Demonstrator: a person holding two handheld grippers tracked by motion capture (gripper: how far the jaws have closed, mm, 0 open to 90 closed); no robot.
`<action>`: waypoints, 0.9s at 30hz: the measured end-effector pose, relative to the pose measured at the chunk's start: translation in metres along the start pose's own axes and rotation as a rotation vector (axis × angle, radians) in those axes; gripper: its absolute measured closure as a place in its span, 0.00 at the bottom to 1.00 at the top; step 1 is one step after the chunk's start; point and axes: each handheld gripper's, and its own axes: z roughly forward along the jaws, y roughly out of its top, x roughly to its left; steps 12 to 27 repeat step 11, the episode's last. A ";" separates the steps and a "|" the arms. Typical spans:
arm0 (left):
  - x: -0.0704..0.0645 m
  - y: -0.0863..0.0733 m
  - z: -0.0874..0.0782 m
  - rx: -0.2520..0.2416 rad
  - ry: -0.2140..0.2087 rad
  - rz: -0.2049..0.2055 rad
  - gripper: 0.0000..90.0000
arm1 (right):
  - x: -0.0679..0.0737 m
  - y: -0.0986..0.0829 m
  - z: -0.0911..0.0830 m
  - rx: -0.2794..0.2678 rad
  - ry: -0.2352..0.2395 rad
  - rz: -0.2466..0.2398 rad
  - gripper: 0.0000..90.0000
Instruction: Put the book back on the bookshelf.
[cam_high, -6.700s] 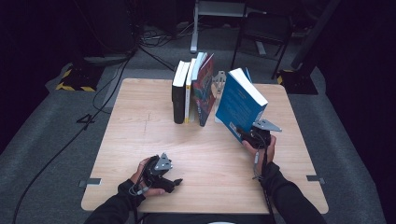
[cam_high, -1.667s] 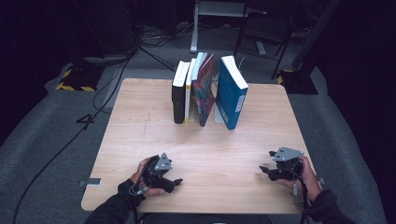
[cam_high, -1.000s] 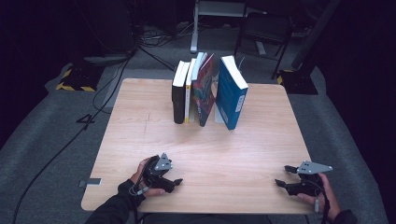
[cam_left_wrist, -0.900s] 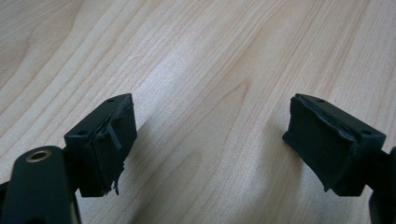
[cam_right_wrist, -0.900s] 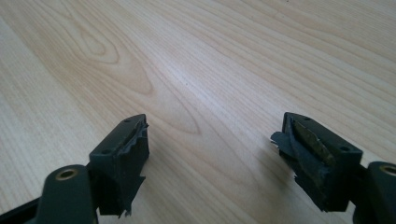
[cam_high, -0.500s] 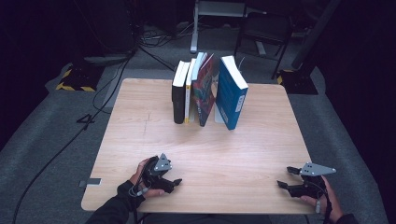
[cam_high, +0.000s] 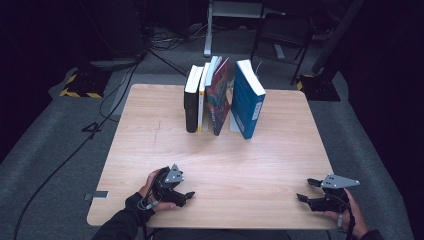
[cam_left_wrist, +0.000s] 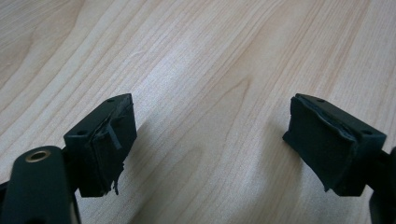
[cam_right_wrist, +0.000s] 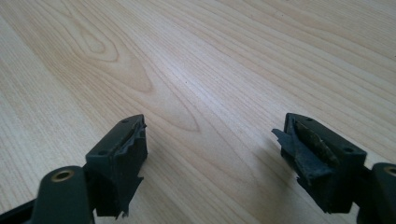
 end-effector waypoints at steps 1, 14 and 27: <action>0.000 0.000 0.000 0.000 0.000 0.001 0.18 | 0.000 0.000 0.000 0.001 0.000 0.001 0.25; 0.002 0.001 0.001 0.002 -0.006 0.004 0.17 | 0.000 0.000 0.000 0.006 -0.012 0.010 0.21; 0.002 0.001 0.001 0.002 -0.006 0.004 0.17 | 0.000 0.000 0.000 0.006 -0.012 0.010 0.21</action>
